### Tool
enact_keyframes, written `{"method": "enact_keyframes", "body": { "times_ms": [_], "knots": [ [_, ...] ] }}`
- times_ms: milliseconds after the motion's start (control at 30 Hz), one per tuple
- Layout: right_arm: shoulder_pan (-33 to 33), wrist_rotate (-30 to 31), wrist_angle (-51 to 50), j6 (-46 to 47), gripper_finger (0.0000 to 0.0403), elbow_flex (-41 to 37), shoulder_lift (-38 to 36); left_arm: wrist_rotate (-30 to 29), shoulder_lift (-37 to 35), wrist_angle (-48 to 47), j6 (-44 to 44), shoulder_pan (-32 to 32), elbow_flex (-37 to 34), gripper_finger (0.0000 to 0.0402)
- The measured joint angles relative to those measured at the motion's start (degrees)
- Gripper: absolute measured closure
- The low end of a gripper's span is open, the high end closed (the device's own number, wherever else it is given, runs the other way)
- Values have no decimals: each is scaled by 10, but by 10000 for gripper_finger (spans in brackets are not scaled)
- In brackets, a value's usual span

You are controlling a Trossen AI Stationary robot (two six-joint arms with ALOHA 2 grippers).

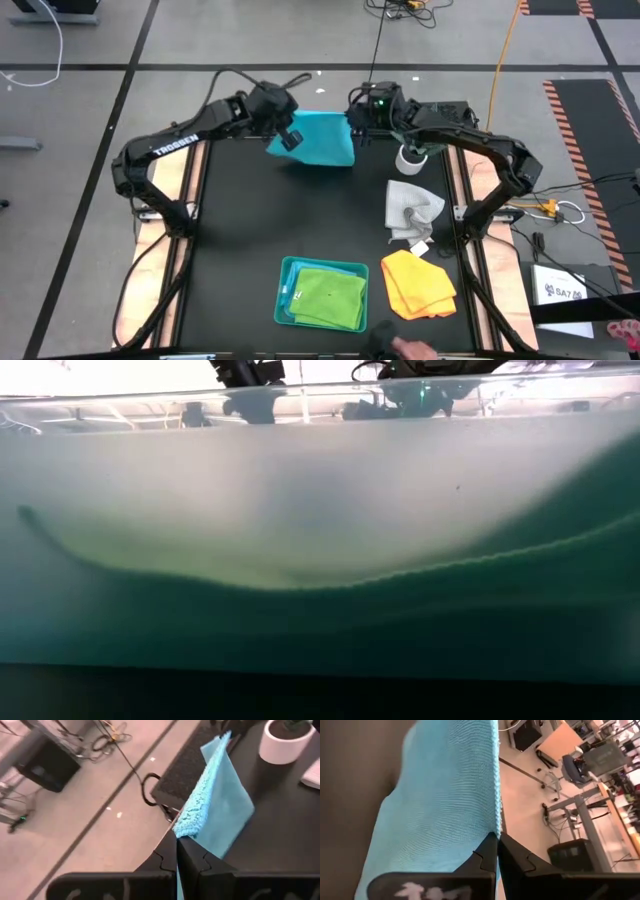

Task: Fold microfiber towels
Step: Fold the blue microfiber cloth

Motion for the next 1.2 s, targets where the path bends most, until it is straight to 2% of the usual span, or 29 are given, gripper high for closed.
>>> {"method": "enact_keyframes", "body": {
  "times_ms": [233, 467, 567, 867, 1067, 1200],
  "knots": [
    [-4, 47, 38, -81, 403, 1, 0, 20, 0, 30, 41, 31, 0, 400],
    [-8, 93, 33, -132, 403, 66, 0, 50, 0, 74, 79, 63, 0, 400],
    [-12, 88, -3, -86, 403, 93, -1, 70, 0, 68, 79, 70, 0, 400],
    [7, 65, -155, 18, 403, 93, 11, 93, 3, -6, 92, 86, 0, 400],
    [48, 26, -168, 96, 403, 38, 11, 114, 8, -78, 77, 82, 0, 400],
    [87, 25, -155, 149, 403, -17, 11, 166, 8, -150, 46, 72, 0, 400]
  ]
}}
